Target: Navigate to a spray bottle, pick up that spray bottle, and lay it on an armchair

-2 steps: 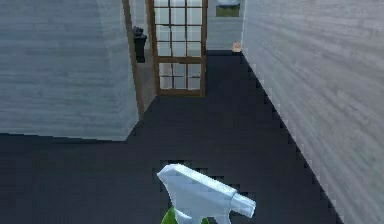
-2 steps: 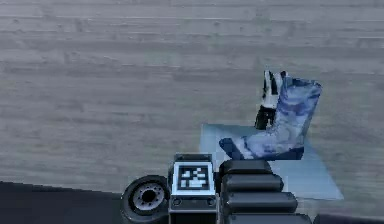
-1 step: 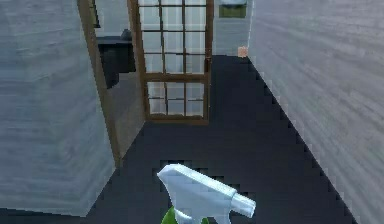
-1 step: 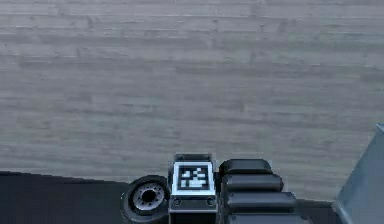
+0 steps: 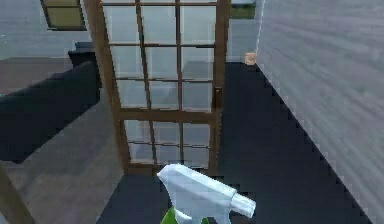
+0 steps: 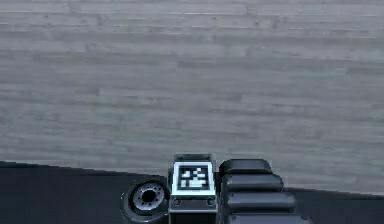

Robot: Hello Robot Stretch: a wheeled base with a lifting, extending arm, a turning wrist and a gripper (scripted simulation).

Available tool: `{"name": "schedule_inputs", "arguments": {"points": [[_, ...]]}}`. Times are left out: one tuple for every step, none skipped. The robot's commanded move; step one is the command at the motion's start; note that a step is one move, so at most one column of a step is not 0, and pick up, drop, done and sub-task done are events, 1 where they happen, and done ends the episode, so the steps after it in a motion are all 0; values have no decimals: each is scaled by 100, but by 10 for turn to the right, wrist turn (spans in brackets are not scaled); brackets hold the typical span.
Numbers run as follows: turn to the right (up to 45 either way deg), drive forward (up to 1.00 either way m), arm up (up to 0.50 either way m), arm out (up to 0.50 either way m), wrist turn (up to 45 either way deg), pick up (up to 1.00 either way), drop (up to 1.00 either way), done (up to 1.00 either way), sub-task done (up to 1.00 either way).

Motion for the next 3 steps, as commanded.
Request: {"name": "schedule_inputs", "arguments": {"points": [[0, 85, 0, 0, 0, 0, 0, 0, 0], [-450, 0, 0, 0, 0, 0, 0, 0, 0], [-180, 0, 0, 0, 0, 0, 0, 0, 0]]}}
